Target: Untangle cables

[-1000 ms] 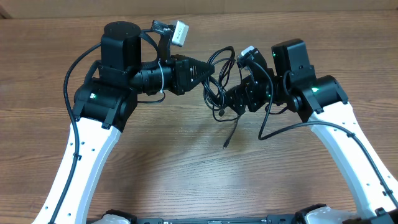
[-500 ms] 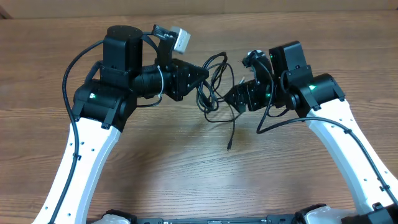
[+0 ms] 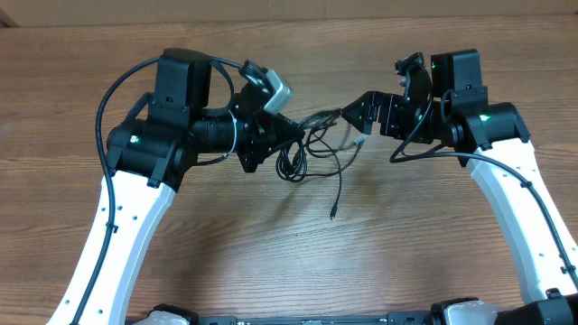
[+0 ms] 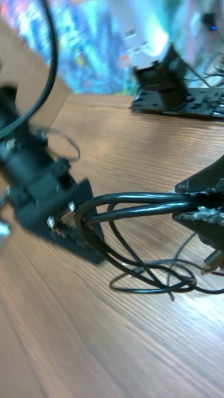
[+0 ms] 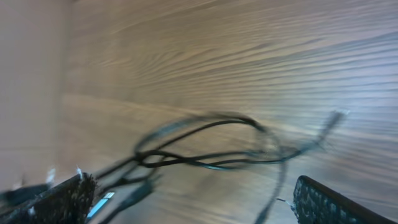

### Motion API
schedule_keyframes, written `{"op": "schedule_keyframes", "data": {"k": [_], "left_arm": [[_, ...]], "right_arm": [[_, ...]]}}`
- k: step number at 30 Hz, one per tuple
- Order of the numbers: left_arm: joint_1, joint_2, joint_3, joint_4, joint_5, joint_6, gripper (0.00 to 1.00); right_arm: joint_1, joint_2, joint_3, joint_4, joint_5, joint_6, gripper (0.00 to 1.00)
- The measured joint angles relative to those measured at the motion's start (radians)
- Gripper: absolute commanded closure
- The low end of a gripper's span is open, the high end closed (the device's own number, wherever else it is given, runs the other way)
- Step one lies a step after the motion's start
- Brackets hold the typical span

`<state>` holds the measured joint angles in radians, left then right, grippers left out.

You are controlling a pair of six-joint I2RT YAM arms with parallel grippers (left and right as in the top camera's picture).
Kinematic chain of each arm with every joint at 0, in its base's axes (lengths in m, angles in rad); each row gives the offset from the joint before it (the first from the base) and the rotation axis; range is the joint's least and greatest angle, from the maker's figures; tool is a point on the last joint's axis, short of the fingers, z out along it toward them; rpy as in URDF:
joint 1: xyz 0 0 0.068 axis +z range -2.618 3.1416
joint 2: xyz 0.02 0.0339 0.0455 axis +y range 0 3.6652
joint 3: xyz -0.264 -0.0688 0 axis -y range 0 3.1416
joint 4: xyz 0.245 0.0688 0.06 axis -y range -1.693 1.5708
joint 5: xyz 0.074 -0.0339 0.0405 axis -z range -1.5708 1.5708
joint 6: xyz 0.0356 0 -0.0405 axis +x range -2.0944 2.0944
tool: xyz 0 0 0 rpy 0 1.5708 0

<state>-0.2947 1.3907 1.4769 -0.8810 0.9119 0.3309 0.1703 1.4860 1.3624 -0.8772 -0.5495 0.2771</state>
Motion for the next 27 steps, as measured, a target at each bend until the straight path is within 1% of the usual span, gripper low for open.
{"op": "schedule_keyframes", "data": {"k": [2,6,10,14,20,27], "left_arm": [[-0.007,0.0,0.0,-0.008,0.027,0.062,0.96],[-0.039,0.0,0.0,-0.01,0.053,0.148,0.96],[-0.059,0.0,0.0,-0.006,0.058,0.201,0.96],[-0.059,0.0,0.0,0.009,0.06,0.223,0.96],[-0.059,0.0,0.0,0.012,0.023,0.231,0.96],[-0.059,0.0,0.0,0.012,0.004,0.232,0.96]], "right_arm": [[0.0,0.0,0.0,0.0,-0.041,0.006,0.0],[0.0,0.0,0.0,0.0,-0.095,0.016,0.0],[0.0,0.0,0.0,-0.014,-0.127,0.074,0.05],[0.0,0.0,0.0,-0.06,-0.135,0.135,0.1],[0.0,0.0,0.0,-0.115,-0.117,0.18,0.1],[0.0,0.0,0.0,-0.146,-0.011,0.19,0.1]]}}
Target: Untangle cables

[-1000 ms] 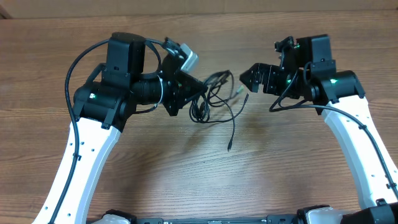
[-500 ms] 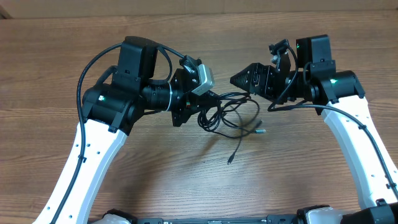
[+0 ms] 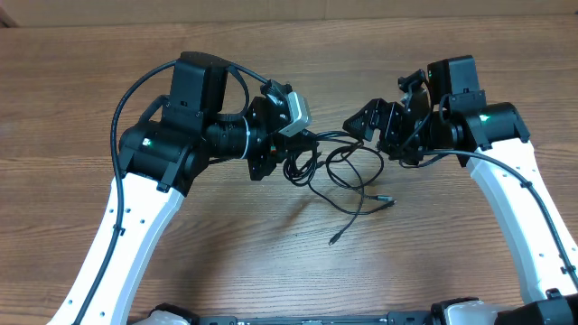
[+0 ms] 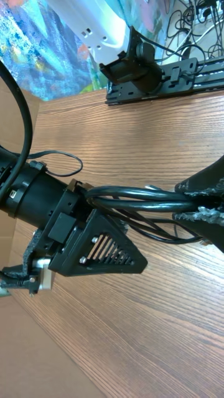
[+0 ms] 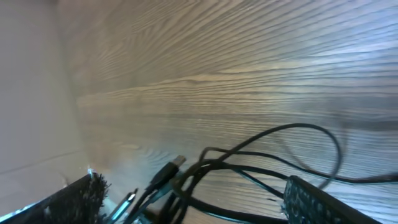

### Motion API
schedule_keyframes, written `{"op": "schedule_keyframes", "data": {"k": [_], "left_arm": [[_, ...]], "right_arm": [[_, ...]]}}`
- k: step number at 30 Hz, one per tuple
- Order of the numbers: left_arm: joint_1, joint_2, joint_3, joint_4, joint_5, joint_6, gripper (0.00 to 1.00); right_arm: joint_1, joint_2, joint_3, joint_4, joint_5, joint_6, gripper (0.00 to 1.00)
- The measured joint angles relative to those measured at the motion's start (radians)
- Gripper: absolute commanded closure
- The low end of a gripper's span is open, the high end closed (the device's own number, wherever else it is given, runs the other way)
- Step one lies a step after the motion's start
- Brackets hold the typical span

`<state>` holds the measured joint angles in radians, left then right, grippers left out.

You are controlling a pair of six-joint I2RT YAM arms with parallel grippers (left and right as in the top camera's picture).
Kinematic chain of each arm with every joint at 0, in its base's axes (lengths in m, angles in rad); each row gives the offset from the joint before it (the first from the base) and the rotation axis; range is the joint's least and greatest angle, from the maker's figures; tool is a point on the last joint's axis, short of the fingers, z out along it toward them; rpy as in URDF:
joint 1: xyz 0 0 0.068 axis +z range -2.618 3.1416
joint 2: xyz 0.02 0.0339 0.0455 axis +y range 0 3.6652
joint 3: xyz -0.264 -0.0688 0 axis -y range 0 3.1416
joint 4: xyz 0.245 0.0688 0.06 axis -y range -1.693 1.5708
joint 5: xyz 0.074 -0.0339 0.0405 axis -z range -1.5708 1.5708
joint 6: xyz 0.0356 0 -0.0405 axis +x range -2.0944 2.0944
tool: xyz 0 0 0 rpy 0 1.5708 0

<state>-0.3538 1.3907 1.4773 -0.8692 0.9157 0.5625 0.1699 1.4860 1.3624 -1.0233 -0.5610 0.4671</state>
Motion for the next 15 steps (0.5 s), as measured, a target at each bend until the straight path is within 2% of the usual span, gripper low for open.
{"op": "schedule_keyframes", "data": {"k": [6,11,15], "left_arm": [[0.0,0.0,0.0,0.0,-0.004,0.009,0.96],[0.0,0.0,0.0,-0.029,-0.005,0.027,0.96],[0.0,0.0,0.0,-0.064,-0.008,0.076,0.96]], "right_arm": [[0.0,0.0,0.0,0.003,0.133,-0.068,0.08],[0.0,0.0,0.0,-0.001,0.297,-0.234,0.0],[0.0,0.0,0.0,-0.025,0.349,-0.407,0.0]]}}
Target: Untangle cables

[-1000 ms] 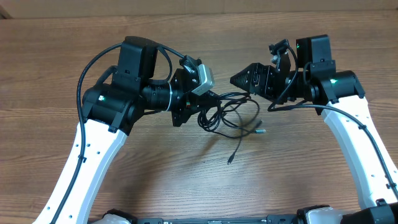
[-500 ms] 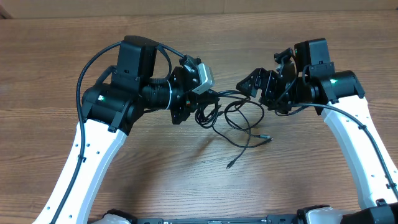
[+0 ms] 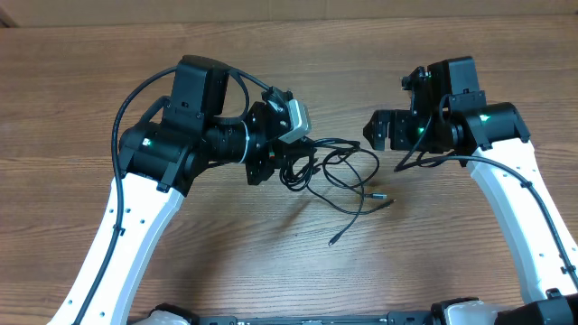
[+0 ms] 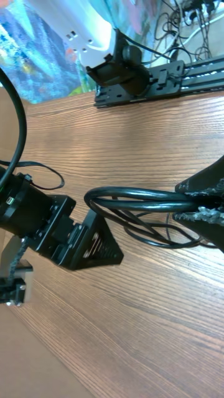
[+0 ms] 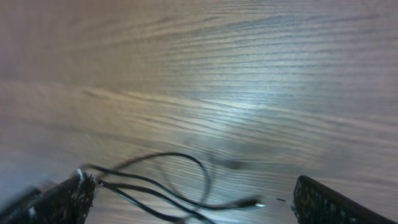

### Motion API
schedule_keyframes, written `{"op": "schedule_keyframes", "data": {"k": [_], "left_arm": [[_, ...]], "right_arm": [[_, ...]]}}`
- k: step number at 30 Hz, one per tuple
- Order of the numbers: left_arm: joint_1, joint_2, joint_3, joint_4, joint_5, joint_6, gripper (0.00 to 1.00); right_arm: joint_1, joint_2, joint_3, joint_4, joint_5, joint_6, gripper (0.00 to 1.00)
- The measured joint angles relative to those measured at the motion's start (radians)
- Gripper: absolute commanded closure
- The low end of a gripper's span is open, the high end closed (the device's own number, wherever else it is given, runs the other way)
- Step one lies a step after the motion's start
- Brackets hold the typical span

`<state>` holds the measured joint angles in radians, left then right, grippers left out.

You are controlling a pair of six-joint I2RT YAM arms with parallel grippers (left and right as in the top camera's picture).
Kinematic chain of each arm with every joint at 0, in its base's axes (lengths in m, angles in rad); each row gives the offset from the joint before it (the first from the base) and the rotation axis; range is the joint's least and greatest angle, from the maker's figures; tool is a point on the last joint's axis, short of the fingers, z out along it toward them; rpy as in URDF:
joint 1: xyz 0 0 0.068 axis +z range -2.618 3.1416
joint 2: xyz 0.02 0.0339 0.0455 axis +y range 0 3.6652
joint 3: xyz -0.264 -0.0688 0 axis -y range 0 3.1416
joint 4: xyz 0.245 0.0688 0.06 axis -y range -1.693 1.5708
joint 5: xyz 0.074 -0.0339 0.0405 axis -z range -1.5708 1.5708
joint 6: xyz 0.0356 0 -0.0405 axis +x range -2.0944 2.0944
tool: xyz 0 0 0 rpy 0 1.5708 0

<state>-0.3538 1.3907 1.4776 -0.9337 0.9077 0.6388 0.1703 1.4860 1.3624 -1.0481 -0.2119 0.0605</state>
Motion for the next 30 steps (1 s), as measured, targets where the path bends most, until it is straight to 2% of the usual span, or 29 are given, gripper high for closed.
{"op": "schedule_keyframes", "data": {"k": [4,10,13,18,22,23,26,28,29,30], "left_arm": [[0.0,0.0,0.0,-0.003,-0.01,0.028,0.96],[0.0,0.0,0.0,-0.005,-0.03,0.053,0.96],[0.0,0.0,0.0,-0.005,-0.029,0.06,0.96],[0.0,0.0,0.0,0.04,0.018,0.074,0.96],[0.0,0.0,0.0,0.077,0.069,0.076,0.96],[0.0,0.0,0.0,0.085,0.079,0.076,0.96],[0.0,0.0,0.0,0.093,0.103,0.076,0.96],[0.0,0.0,0.0,0.092,0.111,0.076,0.96],[0.0,0.0,0.0,0.09,0.111,0.076,0.96],[0.0,0.0,0.0,0.087,0.111,0.076,0.96]], "right_arm": [[0.0,0.0,0.0,-0.038,-0.035,-0.169,0.0],[0.0,0.0,0.0,-0.135,-0.23,-0.5,0.0],[0.0,0.0,0.0,-0.154,-0.317,-0.616,0.01],[0.0,0.0,0.0,-0.166,-0.399,-0.732,0.16],[0.0,0.0,0.0,-0.196,-0.424,-0.802,0.22],[0.0,0.0,0.0,-0.2,-0.433,-0.821,0.27],[0.0,0.0,-0.005,-0.192,-0.452,-0.855,0.5],[0.0,0.0,-0.011,-0.193,-0.463,-0.877,0.77],[0.0,0.0,-0.014,-0.192,-0.465,-0.884,0.96],[0.0,0.0,-0.014,-0.193,-0.465,-0.881,0.96]]}}
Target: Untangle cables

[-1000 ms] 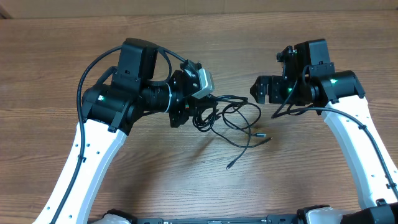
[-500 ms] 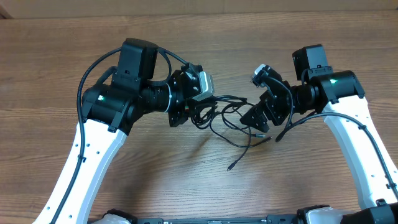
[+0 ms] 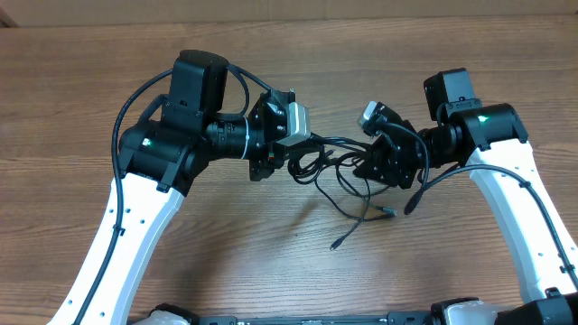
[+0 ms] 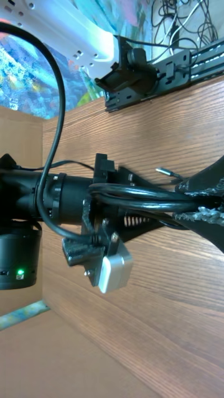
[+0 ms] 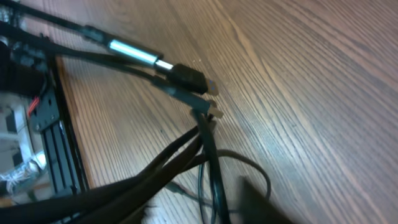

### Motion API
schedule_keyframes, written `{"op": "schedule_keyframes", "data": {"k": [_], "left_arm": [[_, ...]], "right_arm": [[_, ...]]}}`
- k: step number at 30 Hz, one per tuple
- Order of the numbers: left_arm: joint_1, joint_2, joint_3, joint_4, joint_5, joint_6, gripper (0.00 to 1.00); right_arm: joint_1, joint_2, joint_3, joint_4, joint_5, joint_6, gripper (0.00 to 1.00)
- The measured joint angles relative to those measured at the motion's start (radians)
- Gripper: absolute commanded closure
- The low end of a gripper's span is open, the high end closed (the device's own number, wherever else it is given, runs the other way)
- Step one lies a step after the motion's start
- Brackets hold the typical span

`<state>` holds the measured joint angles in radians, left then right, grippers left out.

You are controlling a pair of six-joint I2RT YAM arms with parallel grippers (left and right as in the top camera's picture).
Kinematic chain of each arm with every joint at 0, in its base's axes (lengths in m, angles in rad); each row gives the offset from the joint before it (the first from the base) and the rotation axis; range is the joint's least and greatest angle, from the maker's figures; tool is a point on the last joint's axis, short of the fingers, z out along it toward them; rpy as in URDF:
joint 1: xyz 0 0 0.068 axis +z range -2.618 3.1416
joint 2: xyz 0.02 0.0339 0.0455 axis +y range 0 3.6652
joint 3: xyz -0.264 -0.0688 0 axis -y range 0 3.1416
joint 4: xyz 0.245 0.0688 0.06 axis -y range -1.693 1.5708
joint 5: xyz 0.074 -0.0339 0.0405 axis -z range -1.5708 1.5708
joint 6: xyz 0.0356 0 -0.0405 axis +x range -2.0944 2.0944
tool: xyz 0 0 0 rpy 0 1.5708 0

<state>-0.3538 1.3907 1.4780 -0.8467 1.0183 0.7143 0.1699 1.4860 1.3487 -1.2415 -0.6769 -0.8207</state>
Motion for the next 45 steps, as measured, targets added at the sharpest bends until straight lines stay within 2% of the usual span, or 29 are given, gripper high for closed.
{"op": "schedule_keyframes", "data": {"k": [8,12,22,33,40,45], "left_arm": [[0.0,0.0,0.0,-0.073,-0.039,0.0,0.96],[0.0,0.0,0.001,-0.127,-0.074,0.0,0.96],[0.0,0.0,0.001,-0.209,-0.134,0.0,0.96],[0.0,0.0,0.002,-0.254,-0.154,0.0,0.96],[0.0,0.0,0.002,-0.267,-0.164,0.0,0.96],[0.0,0.0,0.002,-0.287,-0.181,0.0,0.96]], "right_arm": [[0.0,0.0,-0.001,0.014,-0.004,0.011,0.96],[0.0,0.0,-0.002,0.077,-0.014,0.103,0.96],[0.0,-0.01,-0.004,0.306,-0.266,0.285,0.96],[-0.013,-0.068,-0.008,0.702,-0.357,0.753,0.96],[-0.091,-0.078,-0.01,0.935,-0.366,1.128,0.96],[-0.169,-0.08,-0.01,0.898,-0.293,1.292,0.96]]}}
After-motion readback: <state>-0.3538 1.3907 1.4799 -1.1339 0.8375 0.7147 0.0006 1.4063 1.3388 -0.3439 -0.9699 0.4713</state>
